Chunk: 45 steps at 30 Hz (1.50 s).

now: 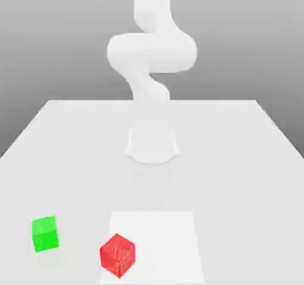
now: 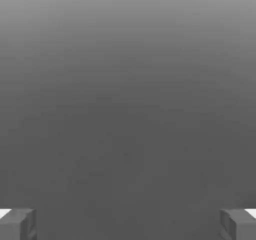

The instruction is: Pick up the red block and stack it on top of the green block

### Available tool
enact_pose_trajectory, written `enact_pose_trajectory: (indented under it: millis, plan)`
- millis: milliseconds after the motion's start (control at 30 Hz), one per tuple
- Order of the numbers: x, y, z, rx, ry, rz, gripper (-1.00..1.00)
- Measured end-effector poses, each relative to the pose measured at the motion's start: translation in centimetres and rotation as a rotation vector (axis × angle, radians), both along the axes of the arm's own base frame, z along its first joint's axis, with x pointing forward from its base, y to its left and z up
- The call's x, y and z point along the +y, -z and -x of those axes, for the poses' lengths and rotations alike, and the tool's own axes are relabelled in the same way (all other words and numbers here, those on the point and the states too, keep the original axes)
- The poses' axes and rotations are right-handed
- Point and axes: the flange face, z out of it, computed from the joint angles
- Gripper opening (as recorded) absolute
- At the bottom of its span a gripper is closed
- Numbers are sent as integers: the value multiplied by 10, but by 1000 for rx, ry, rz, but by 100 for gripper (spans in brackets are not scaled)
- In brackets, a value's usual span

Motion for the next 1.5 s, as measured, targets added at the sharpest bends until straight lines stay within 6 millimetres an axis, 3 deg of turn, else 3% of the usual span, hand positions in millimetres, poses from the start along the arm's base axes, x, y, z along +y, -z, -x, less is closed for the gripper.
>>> enact_pose_trajectory:
  millis: [200, 400, 567, 767, 933, 967, 1200, 1367, 1500]
  plan:
    - [-16, 109, -65, 181, 134, -41, 0]
    - [-37, 226, -99, 353, 262, -91, 0]
    - [-53, 325, -103, 495, 370, -141, 0]
    - [-64, 439, -81, 664, 495, -211, 0]
    - [-65, 507, -76, 697, 518, -226, 0]
    - [-64, 519, -75, 697, 519, -226, -100]
    - [-64, 522, -75, 696, 519, -226, -100]
    - [-66, 469, -75, 697, 520, -226, -100]
    - [-125, 450, -58, 693, 591, -240, -100]
